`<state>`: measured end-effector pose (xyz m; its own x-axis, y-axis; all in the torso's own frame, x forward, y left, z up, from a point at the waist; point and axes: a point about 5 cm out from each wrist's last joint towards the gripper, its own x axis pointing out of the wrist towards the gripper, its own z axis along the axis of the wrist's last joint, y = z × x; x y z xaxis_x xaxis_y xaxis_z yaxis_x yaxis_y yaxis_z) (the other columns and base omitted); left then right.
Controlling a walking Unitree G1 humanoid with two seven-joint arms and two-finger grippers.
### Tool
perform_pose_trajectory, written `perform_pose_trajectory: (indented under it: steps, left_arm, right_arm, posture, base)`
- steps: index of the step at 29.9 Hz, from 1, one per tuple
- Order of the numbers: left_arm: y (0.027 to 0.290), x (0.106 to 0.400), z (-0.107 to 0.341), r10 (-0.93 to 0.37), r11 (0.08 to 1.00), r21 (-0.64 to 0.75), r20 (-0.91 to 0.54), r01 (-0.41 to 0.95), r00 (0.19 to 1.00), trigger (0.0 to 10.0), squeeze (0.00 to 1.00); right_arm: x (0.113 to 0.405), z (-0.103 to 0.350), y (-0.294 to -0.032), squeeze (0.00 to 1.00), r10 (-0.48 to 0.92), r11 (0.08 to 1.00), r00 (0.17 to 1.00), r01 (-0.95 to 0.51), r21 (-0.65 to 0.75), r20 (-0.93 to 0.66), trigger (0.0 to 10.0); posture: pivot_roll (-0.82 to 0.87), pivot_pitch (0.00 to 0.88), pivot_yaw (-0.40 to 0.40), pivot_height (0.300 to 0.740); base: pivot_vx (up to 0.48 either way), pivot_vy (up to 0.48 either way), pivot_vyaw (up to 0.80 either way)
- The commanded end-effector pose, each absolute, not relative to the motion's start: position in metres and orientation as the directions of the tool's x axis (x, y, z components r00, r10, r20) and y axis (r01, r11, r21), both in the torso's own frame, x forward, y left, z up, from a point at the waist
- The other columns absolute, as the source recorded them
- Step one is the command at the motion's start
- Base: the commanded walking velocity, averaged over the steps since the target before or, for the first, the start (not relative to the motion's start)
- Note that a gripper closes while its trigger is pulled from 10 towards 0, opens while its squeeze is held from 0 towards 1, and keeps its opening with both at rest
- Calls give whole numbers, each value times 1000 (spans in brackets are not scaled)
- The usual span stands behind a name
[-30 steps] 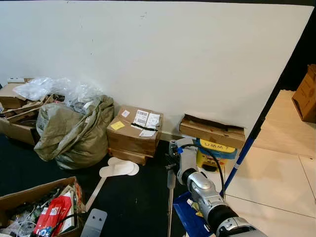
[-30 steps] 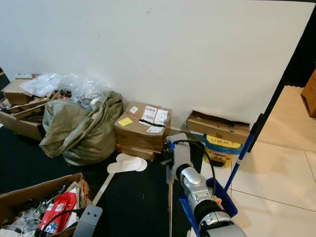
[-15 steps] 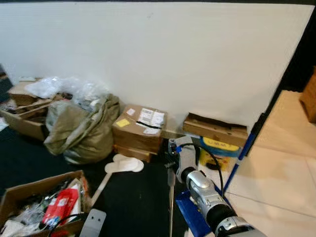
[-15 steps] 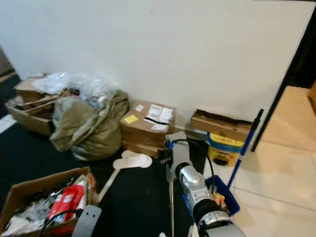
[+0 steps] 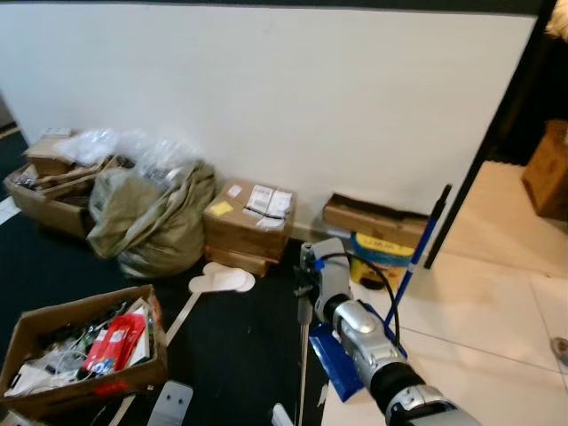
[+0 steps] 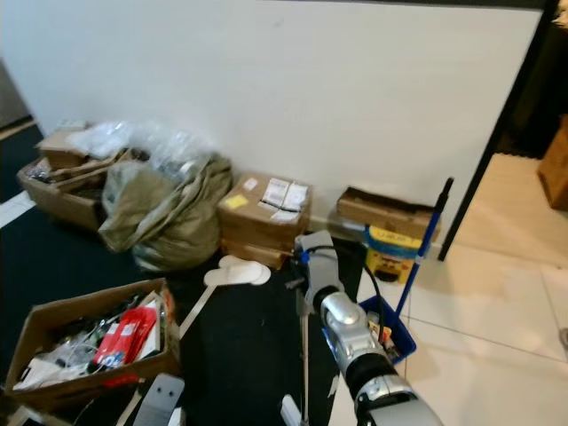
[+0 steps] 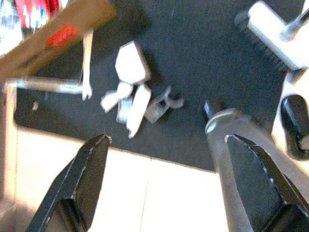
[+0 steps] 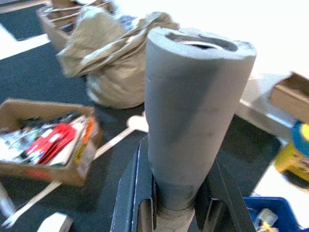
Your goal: Sweep floor
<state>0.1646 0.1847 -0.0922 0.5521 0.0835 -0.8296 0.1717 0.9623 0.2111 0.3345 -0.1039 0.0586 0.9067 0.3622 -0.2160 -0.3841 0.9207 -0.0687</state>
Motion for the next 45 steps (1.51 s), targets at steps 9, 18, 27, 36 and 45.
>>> perform_pose_trajectory:
  steps: [9, 18, 27, 36, 45]
  left_arm:
    - [188, 162, -93, 90, 962, 214, -836, 170, 541, 10000, 0]
    - [188, 163, -93, 89, 965, 207, -832, 158, 547, 10000, 0]
    - [194, 158, -94, 97, 962, 217, -840, 166, 533, 10000, 0]
    - [202, 153, -95, 105, 960, 223, -845, 167, 524, 10000, 0]
    - [199, 154, -95, 100, 960, 220, -845, 172, 525, 10000, 0]
  right_arm:
    - [337, 63, -107, 0, 359, 919, 911, -383, -95, -203, 10000]
    - [337, 63, -108, 0, 356, 918, 912, -382, -104, -204, 10000]
    - [337, 64, -106, 0, 361, 916, 911, -386, -105, -199, 10000]
    - [338, 66, -105, 0, 368, 914, 911, -391, -105, -187, 10000]
    - [342, 79, -102, 0, 378, 916, 919, -389, -98, -113, 10000]
  posture:
    - [-86, 1, 10, 740]
    - [-87, 8, 11, 740]
    - [-85, 18, 13, 740]
    - [-84, 21, 13, 740]
    - [-84, 22, 16, 740]
  base:
    - [-322, 0, 0]
    - [-60, 0, 0]
    - [0, 243, 0]
    - [0, 320, 0]
    - [0, 311, 0]
